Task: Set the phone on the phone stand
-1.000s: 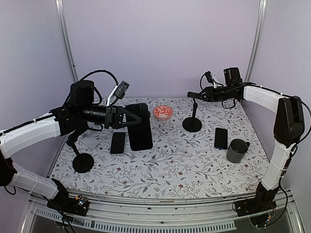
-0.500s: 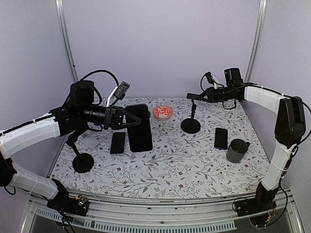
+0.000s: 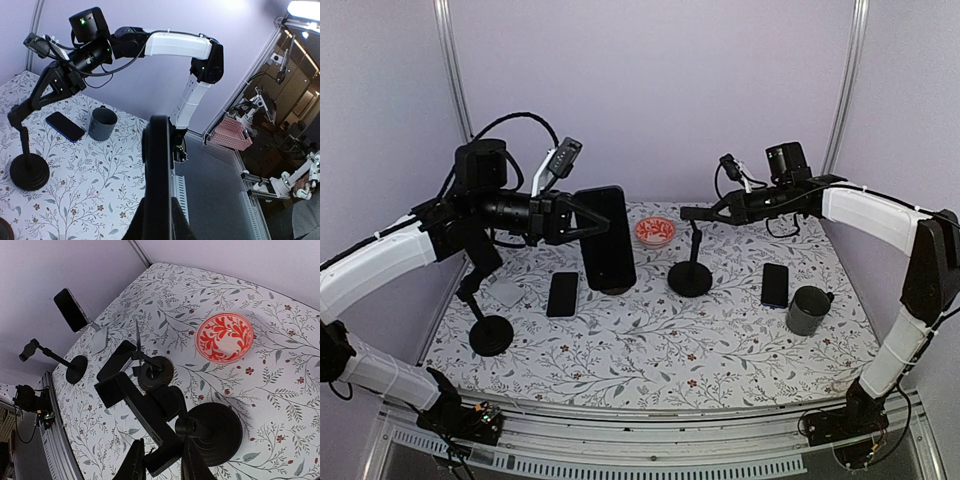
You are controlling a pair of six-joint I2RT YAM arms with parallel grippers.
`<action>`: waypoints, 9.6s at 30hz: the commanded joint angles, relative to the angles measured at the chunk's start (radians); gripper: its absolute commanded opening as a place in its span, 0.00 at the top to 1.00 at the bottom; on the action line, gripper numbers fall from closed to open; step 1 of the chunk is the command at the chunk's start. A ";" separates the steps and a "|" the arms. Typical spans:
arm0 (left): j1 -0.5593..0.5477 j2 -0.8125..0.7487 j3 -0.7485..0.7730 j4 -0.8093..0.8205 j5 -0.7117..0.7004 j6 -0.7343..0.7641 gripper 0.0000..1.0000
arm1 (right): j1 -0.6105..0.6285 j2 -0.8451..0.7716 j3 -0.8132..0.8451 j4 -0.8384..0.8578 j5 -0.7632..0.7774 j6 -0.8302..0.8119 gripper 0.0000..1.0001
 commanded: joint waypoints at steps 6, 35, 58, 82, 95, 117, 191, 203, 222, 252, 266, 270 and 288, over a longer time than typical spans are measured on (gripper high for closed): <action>-0.021 0.065 0.060 0.048 0.054 0.016 1.00 | 0.189 -0.083 0.036 0.001 -0.055 0.004 0.95; -0.088 0.317 -0.003 0.514 0.201 -0.072 1.00 | 0.373 -0.037 0.049 0.017 -0.187 0.028 0.95; -0.008 0.445 -0.136 0.961 0.277 -0.331 1.00 | 0.386 -0.004 0.073 -0.040 -0.199 0.019 0.95; 0.064 0.388 -0.276 0.714 0.177 -0.194 1.00 | 0.393 -0.016 0.026 -0.016 -0.074 0.050 0.98; 0.064 0.266 -0.218 0.065 0.040 0.111 1.00 | 0.311 -0.159 -0.153 0.028 0.092 0.118 1.00; 0.023 0.285 -0.136 -0.128 -0.301 0.007 1.00 | 0.321 -0.314 -0.329 0.249 -0.094 0.148 0.96; -0.021 0.111 -0.081 -0.144 -0.289 0.160 0.01 | 0.178 -0.132 -0.020 0.118 -0.151 0.012 1.00; -0.003 0.035 -0.084 -0.160 -0.303 0.098 0.01 | -0.065 0.008 0.181 0.135 -0.087 -0.047 1.00; -0.004 -0.072 -0.152 -0.168 -0.397 0.034 0.01 | -0.190 0.124 0.219 0.260 -0.049 -0.051 1.00; -0.002 -0.061 -0.195 -0.146 -0.453 0.067 0.01 | -0.191 -0.006 0.091 0.152 -0.013 -0.036 0.40; 0.003 -0.036 -0.158 -0.202 -0.533 0.101 0.01 | -0.191 -0.228 -0.224 -0.010 0.368 0.120 0.30; 0.002 -0.035 -0.148 -0.202 -0.574 0.135 0.01 | -0.192 -0.228 -0.268 -0.105 0.475 0.142 0.29; 0.003 -0.124 -0.174 -0.215 -0.995 0.062 0.01 | -0.191 0.180 -0.003 -0.487 0.631 0.172 0.05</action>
